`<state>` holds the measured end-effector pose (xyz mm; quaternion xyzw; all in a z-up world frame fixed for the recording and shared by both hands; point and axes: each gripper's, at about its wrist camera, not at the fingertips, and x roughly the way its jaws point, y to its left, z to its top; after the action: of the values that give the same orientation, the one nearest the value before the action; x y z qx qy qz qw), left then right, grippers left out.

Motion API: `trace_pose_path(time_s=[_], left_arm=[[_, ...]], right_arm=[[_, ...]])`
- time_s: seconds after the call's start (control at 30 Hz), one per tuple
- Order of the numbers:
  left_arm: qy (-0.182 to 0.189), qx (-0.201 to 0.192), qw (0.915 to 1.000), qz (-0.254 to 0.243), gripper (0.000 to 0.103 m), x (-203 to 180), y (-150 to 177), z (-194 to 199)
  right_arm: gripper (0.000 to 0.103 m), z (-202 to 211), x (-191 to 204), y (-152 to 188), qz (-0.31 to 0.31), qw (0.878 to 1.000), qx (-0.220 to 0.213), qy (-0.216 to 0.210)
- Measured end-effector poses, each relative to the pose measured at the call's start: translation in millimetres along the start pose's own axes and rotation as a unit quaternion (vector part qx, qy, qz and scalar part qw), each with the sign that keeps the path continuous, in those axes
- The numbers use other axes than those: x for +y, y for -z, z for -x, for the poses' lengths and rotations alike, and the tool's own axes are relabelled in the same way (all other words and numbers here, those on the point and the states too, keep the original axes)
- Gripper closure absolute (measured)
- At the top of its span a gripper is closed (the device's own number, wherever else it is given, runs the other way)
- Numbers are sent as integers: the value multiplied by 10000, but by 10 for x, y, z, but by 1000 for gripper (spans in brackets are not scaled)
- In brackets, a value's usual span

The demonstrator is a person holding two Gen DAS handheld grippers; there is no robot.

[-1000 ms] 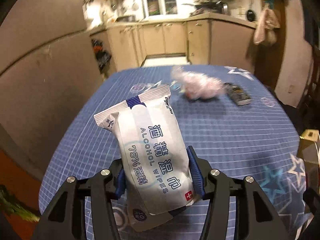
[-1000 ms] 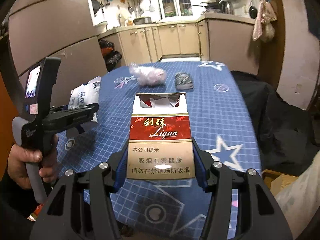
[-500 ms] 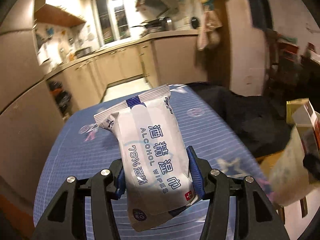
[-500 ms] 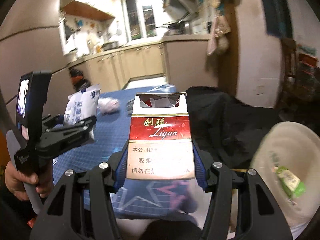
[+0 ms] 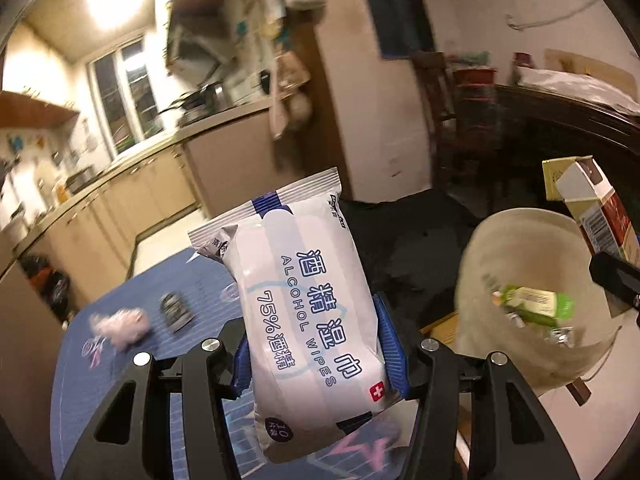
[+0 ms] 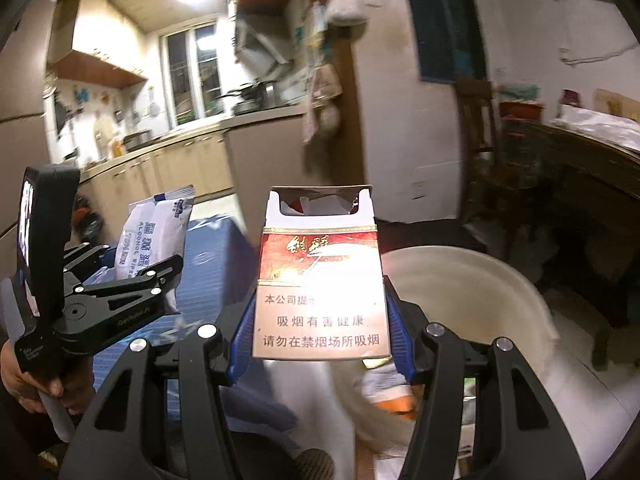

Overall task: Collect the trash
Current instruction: 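Carry the wipes pack and cigarette box in both tools over the white bucket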

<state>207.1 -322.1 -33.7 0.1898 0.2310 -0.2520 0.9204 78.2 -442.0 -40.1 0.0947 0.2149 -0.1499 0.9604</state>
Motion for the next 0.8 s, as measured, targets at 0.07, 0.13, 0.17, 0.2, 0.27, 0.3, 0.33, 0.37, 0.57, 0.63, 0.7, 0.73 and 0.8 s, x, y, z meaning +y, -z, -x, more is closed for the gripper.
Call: trace_pose_path(time_s=[0.07, 0.13, 0.17, 0.2, 0.27, 0.3, 0.33, 0.37, 0.57, 0.63, 0.7, 0.73, 0.8], left_arm=[[140, -35, 9999, -90, 49, -163, -57, 0], [262, -87, 9994, -203, 49, -355, -129, -1], [298, -112, 9992, -259, 49, -431, -159, 1], [345, -139, 9988, -322, 49, -514, -186, -5], [443, -173, 9979, -439, 48, -668, -227, -27], [495, -182, 9974, -499, 48, -749, -245, -37], [533, -187, 9969, -543, 48, -808, -248, -41], [613, -191, 9960, -622, 48, -913, -269, -64], [1449, -77, 9863, -788, 48, -1215, -348, -228], [1771, 16, 9805, -850, 49, -1256, -384, -327], [2066, 95, 9732, -1004, 48, -1327, -403, -426], [2147, 108, 9710, -1044, 48, -1346, -398, -457], [2364, 133, 9650, -1127, 48, -1373, -391, -526]], right_arm=[[50, 44, -134, 2, -34, 9998, -36, 180], [50, 74, -246, -1, -58, 9994, -53, 325], [50, 95, -321, 3, -83, 9991, -67, 419], [50, 119, -375, 15, -98, 9988, -78, 480], [50, 143, -489, 18, -148, 9980, -103, 605], [50, 157, -541, 24, -177, 9976, -114, 660], [50, 203, -613, 42, -199, 9973, -121, 700], [50, 211, -668, 46, -229, 9968, -128, 761], [50, 259, -870, 101, -314, 9939, -78, 1056], [50, 250, -951, 113, -342, 9928, -30, 1146], [50, 212, -1026, 128, -367, 9916, 47, 1241], [50, 189, -1054, 142, -366, 9910, 95, 1283], [50, 146, -1098, 163, -341, 9901, 177, 1352]])
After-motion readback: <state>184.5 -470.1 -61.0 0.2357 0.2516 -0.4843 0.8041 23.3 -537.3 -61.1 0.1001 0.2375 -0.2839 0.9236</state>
